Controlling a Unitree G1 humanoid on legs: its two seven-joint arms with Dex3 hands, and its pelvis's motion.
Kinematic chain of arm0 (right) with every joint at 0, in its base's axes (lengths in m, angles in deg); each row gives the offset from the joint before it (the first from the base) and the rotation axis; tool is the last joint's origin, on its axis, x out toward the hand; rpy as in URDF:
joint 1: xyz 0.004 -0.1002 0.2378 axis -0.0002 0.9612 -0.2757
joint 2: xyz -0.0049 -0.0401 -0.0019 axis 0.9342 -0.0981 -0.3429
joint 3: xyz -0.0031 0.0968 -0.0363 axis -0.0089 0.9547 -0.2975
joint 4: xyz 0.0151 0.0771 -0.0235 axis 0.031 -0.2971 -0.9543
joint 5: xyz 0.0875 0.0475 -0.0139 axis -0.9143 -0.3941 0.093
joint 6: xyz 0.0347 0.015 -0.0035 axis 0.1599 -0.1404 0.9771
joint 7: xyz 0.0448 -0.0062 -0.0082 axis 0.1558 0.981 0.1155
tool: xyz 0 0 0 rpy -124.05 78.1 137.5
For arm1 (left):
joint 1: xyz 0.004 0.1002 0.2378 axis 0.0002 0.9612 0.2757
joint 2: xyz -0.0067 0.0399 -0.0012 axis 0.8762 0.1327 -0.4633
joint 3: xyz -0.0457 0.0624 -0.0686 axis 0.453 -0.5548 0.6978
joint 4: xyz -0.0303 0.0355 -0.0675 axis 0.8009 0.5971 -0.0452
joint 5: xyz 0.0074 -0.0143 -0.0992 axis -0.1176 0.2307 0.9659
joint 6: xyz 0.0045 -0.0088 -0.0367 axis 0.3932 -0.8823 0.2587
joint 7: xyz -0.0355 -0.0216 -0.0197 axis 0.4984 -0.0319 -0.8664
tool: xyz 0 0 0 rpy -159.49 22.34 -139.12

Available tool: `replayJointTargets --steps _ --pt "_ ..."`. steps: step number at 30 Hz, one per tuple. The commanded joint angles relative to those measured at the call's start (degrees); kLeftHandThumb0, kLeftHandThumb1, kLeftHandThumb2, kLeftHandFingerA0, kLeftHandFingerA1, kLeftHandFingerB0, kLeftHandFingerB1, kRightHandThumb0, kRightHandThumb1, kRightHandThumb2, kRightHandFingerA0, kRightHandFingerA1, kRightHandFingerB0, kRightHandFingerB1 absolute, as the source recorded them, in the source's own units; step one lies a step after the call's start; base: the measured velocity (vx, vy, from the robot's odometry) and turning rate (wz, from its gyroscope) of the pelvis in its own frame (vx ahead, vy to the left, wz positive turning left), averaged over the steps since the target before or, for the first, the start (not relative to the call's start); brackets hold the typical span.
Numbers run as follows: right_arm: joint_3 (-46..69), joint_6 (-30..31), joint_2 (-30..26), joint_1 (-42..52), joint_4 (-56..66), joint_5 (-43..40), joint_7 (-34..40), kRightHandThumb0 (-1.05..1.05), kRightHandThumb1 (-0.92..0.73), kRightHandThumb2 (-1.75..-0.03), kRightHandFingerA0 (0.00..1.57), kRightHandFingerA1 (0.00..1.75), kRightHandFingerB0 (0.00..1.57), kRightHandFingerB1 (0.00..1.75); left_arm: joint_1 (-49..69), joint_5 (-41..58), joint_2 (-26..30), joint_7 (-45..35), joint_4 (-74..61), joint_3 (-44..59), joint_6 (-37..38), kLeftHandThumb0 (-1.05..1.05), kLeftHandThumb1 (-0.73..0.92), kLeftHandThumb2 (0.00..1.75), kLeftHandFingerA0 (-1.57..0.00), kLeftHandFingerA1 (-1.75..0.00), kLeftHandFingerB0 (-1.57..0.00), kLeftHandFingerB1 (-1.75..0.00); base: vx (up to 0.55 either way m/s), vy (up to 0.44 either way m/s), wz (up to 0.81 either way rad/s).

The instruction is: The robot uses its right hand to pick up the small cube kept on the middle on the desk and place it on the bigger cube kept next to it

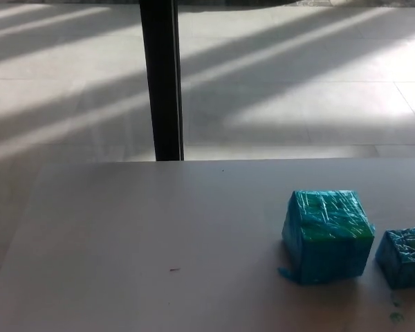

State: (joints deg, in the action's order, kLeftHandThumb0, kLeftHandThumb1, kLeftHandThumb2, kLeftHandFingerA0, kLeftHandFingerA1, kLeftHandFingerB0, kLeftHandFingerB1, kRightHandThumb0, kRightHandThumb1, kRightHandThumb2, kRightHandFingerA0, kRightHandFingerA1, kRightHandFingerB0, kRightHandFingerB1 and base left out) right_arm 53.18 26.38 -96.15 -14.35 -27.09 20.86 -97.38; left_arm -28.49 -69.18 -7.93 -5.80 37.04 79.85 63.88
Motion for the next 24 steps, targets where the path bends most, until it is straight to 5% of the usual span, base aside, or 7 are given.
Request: replayJointTargets --steps 1,2,3,13,15,17,24 --pt "2.43 -1.42 -2.46 -0.69 -2.36 -3.87 -1.41 -0.51 -0.61 -0.59 0.38 0.85 0.43 0.63 -0.44 3.27 1.23 -4.31 1.28 1.56 -0.24 -0.86 0.61 0.99 -0.32 -0.49 -0.23 -0.44 0.00 0.000 0.00" --pt "2.87 -1.26 -2.71 -0.97 -2.80 -4.20 -1.48 -0.50 -0.61 -0.58 0.41 0.86 0.42 0.61 -0.52 3.30 1.25 -4.32 1.37 1.63 -0.25 -0.86 0.77 0.64 -0.40 -0.38 -0.29 -0.31 0.00 0.000 0.00" --pt "4.26 -0.78 -3.27 -1.30 -3.25 -5.38 -1.41 -0.50 -0.61 -0.58 0.36 0.88 0.40 0.61 -0.62 3.19 1.56 -4.41 1.83 1.61 -0.08 -0.86 0.61 0.99 -0.33 -0.49 -0.23 -0.44 0.00 0.000 0.00" --pt "14.21 2.99 -10.53 -8.68 0.22 -11.43 3.34 -0.54 -0.64 -0.59 0.34 0.96 0.41 0.59 0.11 3.59 1.43 -4.43 2.15 1.26 0.32 -0.87 0.79 0.64 -0.38 -0.35 -0.29 -0.31 0.00 0.000 0.00" --pt "15.06 4.95 -11.02 -10.41 4.29 -12.15 4.61 -0.62 -0.61 -0.59 0.54 1.18 0.43 0.60 -0.13 3.77 1.48 -4.43 2.34 1.34 0.16 -0.86 0.62 0.99 -0.31 -0.49 -0.22 -0.44 0.00 0.000 0.00" --pt "15.58 4.22 -11.53 -13.47 8.60 -12.62 5.68 -0.64 -0.50 -0.92 0.69 1.05 0.41 0.64 -0.19 3.55 1.61 -4.52 2.51 1.10 0.52 -0.86 0.78 0.65 -0.39 -0.37 -0.28 -0.30 0.00 0.000 0.00" --pt "12.62 13.97 -10.74 -15.86 30.21 -11.48 9.10 -0.67 -0.61 -0.58 0.53 0.77 0.47 0.52 -0.02 3.93 1.75 -4.51 2.77 1.46 0.18 -0.87 0.61 0.99 -0.33 -0.49 -0.23 -0.44 0.00 0.000 0.00"
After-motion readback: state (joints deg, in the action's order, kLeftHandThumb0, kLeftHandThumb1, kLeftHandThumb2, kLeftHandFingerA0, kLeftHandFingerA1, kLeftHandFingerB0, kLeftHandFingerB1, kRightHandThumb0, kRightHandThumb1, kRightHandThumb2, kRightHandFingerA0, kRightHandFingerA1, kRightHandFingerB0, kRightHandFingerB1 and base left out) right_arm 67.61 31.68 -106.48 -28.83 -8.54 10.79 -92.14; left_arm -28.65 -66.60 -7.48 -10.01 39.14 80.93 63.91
